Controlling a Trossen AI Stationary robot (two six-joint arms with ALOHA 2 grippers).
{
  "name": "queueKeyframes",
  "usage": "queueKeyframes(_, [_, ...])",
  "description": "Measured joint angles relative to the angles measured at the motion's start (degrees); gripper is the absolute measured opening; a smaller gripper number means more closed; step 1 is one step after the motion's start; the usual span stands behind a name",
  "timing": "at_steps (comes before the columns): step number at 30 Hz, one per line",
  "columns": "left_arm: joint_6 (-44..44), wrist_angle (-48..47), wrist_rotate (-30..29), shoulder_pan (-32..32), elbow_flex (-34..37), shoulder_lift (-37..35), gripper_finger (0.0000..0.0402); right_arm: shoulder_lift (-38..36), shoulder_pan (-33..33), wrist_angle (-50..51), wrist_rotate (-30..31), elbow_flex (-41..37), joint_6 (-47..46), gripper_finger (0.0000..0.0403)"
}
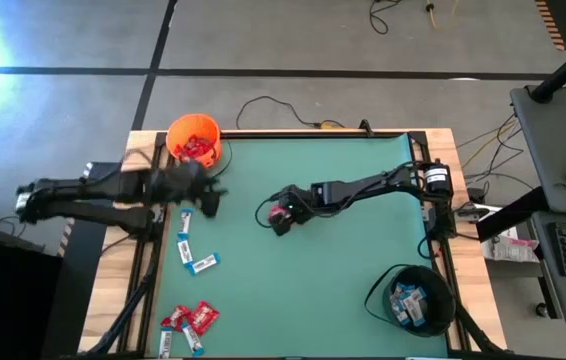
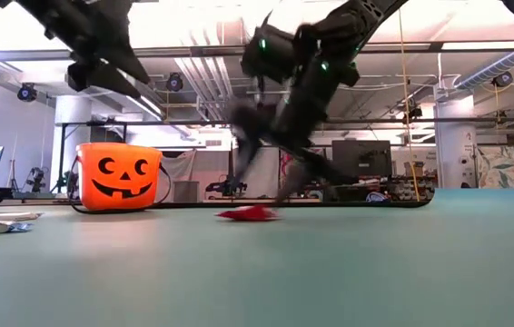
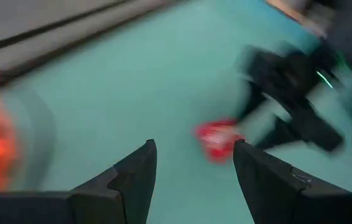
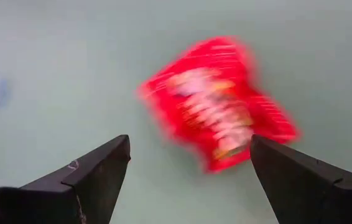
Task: Sort candy by brand, put in halloween buckets
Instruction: Put the red candy into the orange bucket
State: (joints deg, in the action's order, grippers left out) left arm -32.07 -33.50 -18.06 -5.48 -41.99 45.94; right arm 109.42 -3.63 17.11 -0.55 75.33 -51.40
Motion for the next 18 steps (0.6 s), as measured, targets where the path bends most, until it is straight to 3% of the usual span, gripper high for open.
queueKeyframes(3, [-0.8,8.6,-1.0,11.1,5.2,0.2,0.0197,-0.6,0.8,-8.7,-8.1,0.5,6.4,0.0325])
queueKeyframes(6, [-9.6,11.4,-8.8,18.4,8.3,2.5,0.0197,-2.2,2.0,-7.4,-8.6,2.9,9.1,0.0325])
queueKeyframes(10, [-19.3,12.0,-14.2,19.8,10.6,6.4,0.0197,-6.2,5.1,1.5,2.8,6.7,13.8,0.0325])
queueKeyframes(14, [-18.1,15.3,-17.4,19.7,11.1,11.6,0.0197,-10.6,7.6,11.8,11.7,10.7,16.9,0.0325])
queueKeyframes(18, [-13.2,22.0,-18.9,19.5,10.7,18.0,0.021,-15.5,8.4,19.2,16.9,13.2,17.6,0.0325])
